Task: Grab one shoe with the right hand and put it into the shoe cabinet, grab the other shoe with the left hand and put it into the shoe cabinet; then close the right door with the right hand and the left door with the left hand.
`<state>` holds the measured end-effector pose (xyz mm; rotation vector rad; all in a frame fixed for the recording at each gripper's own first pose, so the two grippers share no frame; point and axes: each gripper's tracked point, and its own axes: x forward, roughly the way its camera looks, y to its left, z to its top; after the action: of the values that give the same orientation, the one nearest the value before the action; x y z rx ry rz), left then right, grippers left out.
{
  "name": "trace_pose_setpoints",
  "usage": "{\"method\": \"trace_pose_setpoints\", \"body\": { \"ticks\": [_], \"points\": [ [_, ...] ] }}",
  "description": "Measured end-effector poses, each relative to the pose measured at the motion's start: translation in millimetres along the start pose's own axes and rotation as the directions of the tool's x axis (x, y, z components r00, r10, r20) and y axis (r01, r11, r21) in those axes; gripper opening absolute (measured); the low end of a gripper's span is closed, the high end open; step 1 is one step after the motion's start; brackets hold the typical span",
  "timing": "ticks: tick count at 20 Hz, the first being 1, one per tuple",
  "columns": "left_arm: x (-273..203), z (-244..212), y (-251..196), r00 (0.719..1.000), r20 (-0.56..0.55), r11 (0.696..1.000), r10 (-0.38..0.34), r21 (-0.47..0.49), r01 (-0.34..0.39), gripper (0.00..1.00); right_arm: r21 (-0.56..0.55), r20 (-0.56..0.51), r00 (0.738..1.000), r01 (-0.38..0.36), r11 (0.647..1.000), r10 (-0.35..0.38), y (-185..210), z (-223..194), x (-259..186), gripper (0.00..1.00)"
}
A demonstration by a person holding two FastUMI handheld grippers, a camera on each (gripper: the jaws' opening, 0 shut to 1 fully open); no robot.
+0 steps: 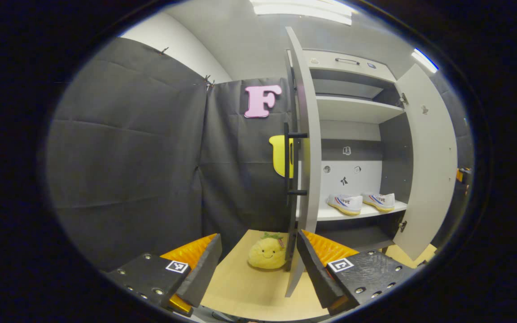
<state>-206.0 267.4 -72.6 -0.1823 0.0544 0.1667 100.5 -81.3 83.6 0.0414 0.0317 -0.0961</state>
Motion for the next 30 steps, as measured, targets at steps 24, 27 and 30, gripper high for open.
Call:
{"method": "trace_pose_setpoints", "body": {
  "ticks": [24, 27, 30],
  "points": [
    [-0.1, -22.4, -169.9, 0.960, -0.001, 0.960, -0.279, -0.035, 0.278, 0.96, 0.035, -0.041, 0.992, 0.124, 0.992, -0.122, -73.8, -21.9, -34.1, 0.92],
    [17.5, -30.5, -203.9, 0.948, -0.017, 0.947, -0.319, -0.053, 0.318, 0.96, 0.030, -0.048, 0.988, 0.147, 0.989, -0.146, -83.6, -24.9, -38.0, 0.96],
    [25.9, -46.0, -236.2, 0.937, -0.036, 0.937, -0.347, -0.051, 0.345, 0.96, 0.029, -0.055, 0.986, 0.158, 0.987, -0.156, -87.4, -28.2, -41.9, 0.92]
  ]
}}
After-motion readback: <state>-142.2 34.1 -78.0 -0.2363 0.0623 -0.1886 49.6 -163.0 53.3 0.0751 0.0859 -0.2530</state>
